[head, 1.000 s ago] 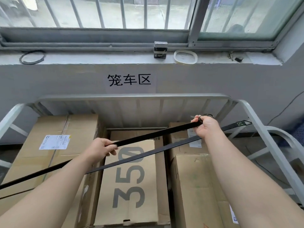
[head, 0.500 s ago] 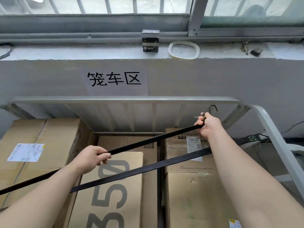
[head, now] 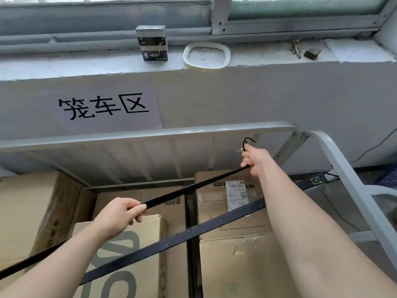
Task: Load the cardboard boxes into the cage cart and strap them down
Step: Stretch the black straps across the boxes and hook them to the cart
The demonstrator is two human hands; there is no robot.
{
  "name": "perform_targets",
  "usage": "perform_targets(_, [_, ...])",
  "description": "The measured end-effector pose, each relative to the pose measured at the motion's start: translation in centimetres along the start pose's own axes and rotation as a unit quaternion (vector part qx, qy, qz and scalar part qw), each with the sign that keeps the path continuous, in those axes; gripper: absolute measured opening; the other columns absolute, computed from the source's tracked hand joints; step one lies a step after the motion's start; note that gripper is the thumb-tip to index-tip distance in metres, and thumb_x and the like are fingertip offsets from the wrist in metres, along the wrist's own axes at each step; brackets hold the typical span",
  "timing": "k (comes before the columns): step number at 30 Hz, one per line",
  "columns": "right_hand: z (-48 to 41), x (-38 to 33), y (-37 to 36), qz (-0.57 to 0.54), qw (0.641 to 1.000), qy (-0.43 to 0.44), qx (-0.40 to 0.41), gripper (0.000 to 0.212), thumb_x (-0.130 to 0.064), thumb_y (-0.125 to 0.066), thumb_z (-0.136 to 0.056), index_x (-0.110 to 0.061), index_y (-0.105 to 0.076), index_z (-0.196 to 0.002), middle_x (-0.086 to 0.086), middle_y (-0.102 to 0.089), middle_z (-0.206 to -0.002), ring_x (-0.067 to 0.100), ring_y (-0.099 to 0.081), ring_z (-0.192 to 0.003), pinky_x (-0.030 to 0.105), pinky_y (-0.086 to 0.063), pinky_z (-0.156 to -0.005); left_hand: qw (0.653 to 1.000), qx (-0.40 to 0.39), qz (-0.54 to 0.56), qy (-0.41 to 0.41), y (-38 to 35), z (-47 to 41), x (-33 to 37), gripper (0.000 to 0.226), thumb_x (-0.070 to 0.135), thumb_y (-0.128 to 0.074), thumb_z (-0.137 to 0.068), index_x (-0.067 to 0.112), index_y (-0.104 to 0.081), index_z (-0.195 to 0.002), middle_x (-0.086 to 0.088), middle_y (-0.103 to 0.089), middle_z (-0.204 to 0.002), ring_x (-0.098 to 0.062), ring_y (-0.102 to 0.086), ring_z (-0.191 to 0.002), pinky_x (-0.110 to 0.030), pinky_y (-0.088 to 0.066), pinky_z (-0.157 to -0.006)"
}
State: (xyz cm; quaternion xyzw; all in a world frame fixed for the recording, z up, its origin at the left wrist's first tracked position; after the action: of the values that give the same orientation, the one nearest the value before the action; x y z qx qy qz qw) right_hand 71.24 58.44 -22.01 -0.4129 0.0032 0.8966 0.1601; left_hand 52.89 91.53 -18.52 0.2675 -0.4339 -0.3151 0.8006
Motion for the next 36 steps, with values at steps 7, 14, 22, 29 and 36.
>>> perform_targets(7, [-4.0, -0.3, -1.1, -0.053, 0.999, -0.006, 0.005, 0.024, -0.015, -0.042, -0.102, -0.009, -0.050, -0.080, 0.001, -0.040, -0.059, 0.009, -0.023, -0.034, 0.024, -0.030, -0.047, 0.999, 0.006, 0.036, -0.004, -0.8, -3.0, 0.3, 0.035, 0.027, -0.058, -0.095, 0.016, -0.069, -0.063, 0.000, -0.065, -0.060, -0.015, -0.056, -0.063, -0.025, -0.045, -0.063])
perform_targets(14, [-4.0, 1.3, -0.4, -0.174, 0.984, -0.010, 0.048, 0.024, -0.006, -0.036, -0.101, -0.010, -0.045, -0.079, 0.003, -0.041, -0.063, 0.010, -0.026, -0.037, 0.026, -0.030, -0.048, 1.000, 0.007, 0.021, -0.003, -0.8, -3.5, -0.2, 0.035, 0.027, -0.058, -0.095, 0.019, -0.068, -0.062, 0.003, -0.064, -0.059, -0.014, -0.055, -0.062, -0.026, -0.045, -0.062])
perform_targets(22, [-2.1, 0.9, -0.8, -0.169, 0.985, -0.033, -0.002, 0.018, -0.005, -0.033, -0.103, -0.003, -0.046, -0.091, 0.007, -0.050, -0.074, 0.014, -0.044, -0.055, 0.031, -0.047, -0.061, 1.000, 0.000, 0.001, 0.008, -0.1, -0.7, -1.5, 0.032, 0.029, -0.057, -0.096, 0.015, -0.070, -0.070, 0.002, -0.069, -0.071, -0.017, -0.060, -0.068, -0.028, -0.048, -0.066])
perform_targets(29, [-0.6, 1.2, -1.9, -0.156, 0.987, -0.033, -0.029, 0.018, -0.001, -0.041, -0.100, -0.001, -0.046, -0.117, 0.015, -0.064, -0.091, 0.022, -0.066, -0.083, 0.041, -0.055, -0.075, 0.999, 0.029, -0.025, 0.017, 1.2, 0.2, -2.7, 0.019, 0.032, -0.054, -0.097, 0.022, -0.068, -0.087, 0.005, -0.069, -0.086, -0.011, -0.061, -0.081, -0.021, -0.045, -0.064])
perform_targets(36, [0.3, 0.6, -2.5, -0.124, 0.990, -0.037, -0.053, 0.022, 0.001, -0.042, -0.100, 0.003, -0.046, -0.121, 0.017, -0.065, -0.102, 0.027, -0.065, -0.095, 0.042, -0.053, -0.087, 0.994, 0.046, -0.092, 0.046, 2.1, -0.7, -4.3, 0.024, 0.039, -0.052, -0.097, 0.021, -0.066, -0.095, 0.007, -0.065, -0.084, -0.010, -0.059, -0.079, -0.028, -0.048, -0.069])
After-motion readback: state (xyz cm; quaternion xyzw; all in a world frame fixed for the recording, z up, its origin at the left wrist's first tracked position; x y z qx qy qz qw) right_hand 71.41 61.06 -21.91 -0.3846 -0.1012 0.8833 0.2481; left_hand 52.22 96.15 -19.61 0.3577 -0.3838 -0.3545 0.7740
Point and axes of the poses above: each hand's wrist, its own z-axis away from the middle knuckle, its own y-axis out of the back of the hand, x = y × z, the point moved 1 cm from there along -z, towards the middle knuckle
